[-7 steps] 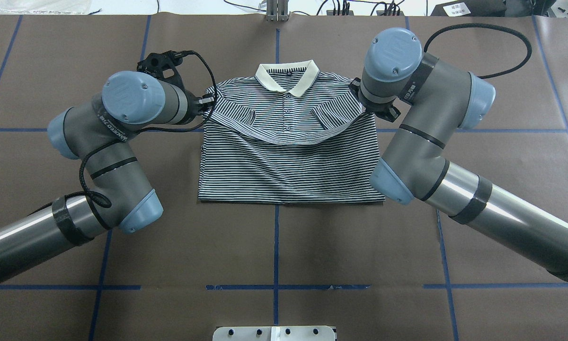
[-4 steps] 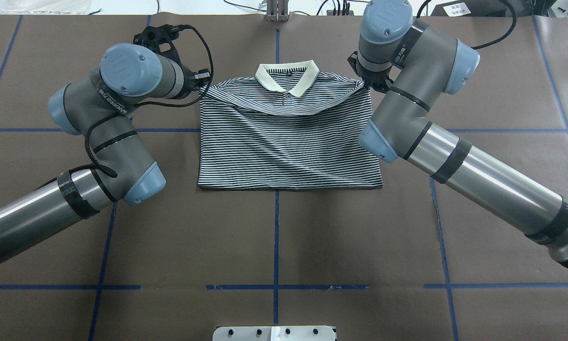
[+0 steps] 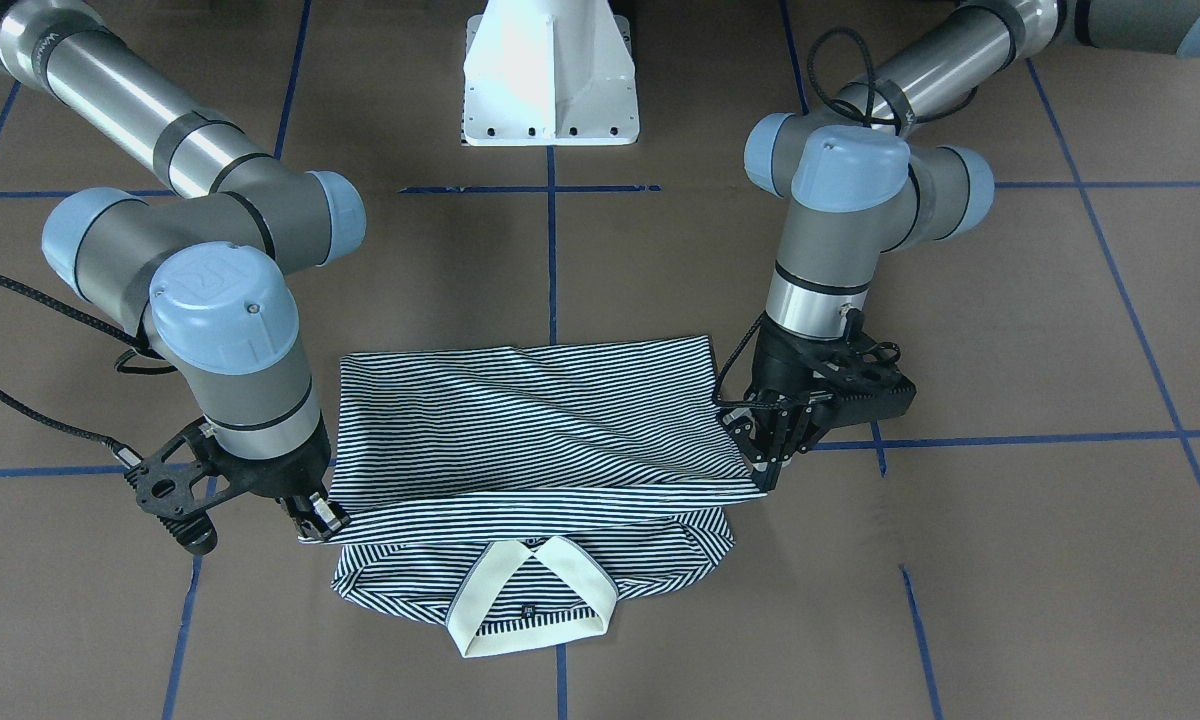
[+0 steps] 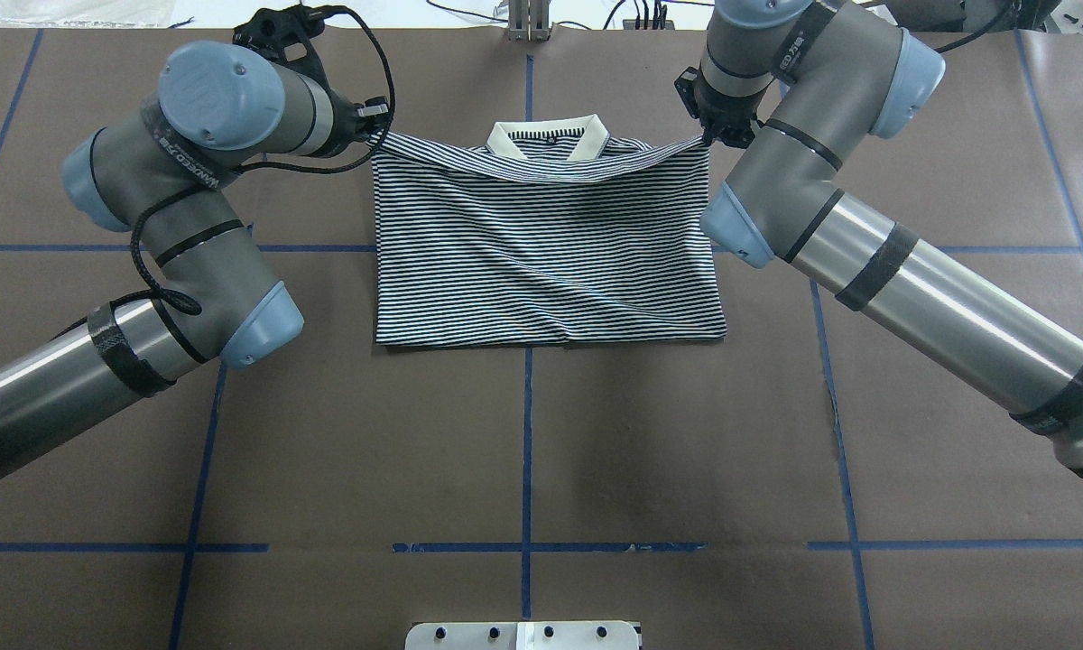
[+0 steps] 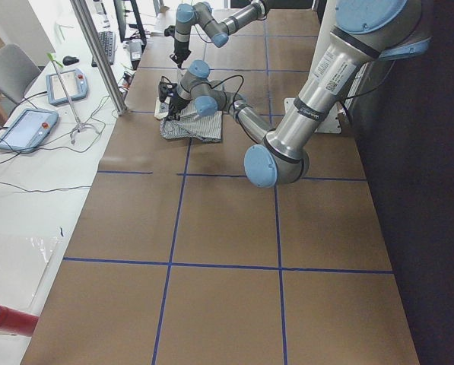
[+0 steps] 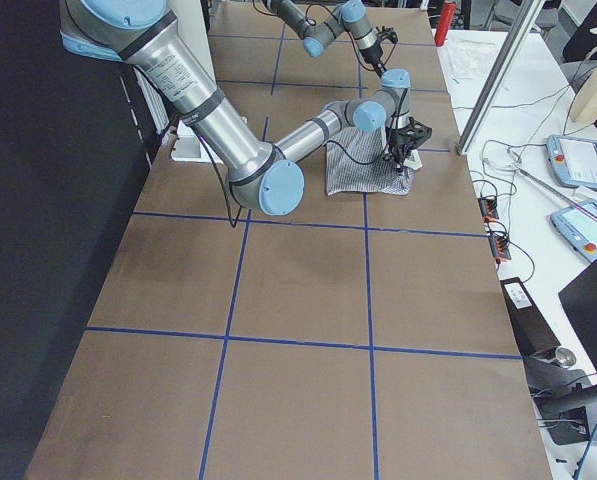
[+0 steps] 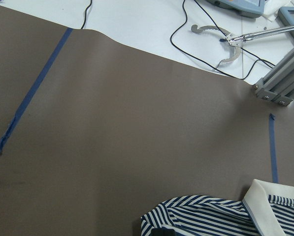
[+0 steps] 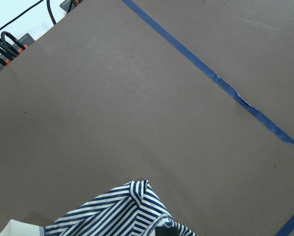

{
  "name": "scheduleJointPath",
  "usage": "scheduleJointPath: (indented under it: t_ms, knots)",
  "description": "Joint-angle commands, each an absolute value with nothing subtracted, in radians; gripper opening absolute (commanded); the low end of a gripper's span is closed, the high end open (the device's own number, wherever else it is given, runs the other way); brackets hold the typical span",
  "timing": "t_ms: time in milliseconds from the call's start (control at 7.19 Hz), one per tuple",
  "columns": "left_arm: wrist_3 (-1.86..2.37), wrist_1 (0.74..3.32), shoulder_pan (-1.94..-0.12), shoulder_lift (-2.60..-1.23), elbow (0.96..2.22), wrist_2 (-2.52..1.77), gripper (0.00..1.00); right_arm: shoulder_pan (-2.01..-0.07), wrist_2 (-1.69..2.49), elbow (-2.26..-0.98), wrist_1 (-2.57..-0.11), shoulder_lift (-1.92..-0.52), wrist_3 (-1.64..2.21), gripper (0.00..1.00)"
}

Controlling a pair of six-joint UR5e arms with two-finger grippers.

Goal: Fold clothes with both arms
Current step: 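Lift the hem with both grippers and fold it toward the collar, then lower the hem onto the shirt near the collar and open both grippers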

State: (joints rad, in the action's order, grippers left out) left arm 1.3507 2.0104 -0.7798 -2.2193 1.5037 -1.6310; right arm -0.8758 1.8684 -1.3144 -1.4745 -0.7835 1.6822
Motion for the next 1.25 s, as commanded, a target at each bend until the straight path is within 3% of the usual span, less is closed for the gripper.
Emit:
scheduleJointPath:
  t_ms: [0, 1112]
  knots:
    - [1.347, 2.022, -0.779, -2.218, 1.467, -1.623, 0.0, -0.874, 1.868, -1.292, -1.474, -0.784, 1.68, 0.0]
    - [1.351, 2.174, -0.772, -2.313, 1.197, -1.62, 0.0, -0.835, 1.807, -1.14, -1.373, -0.741, 1.677, 0.0]
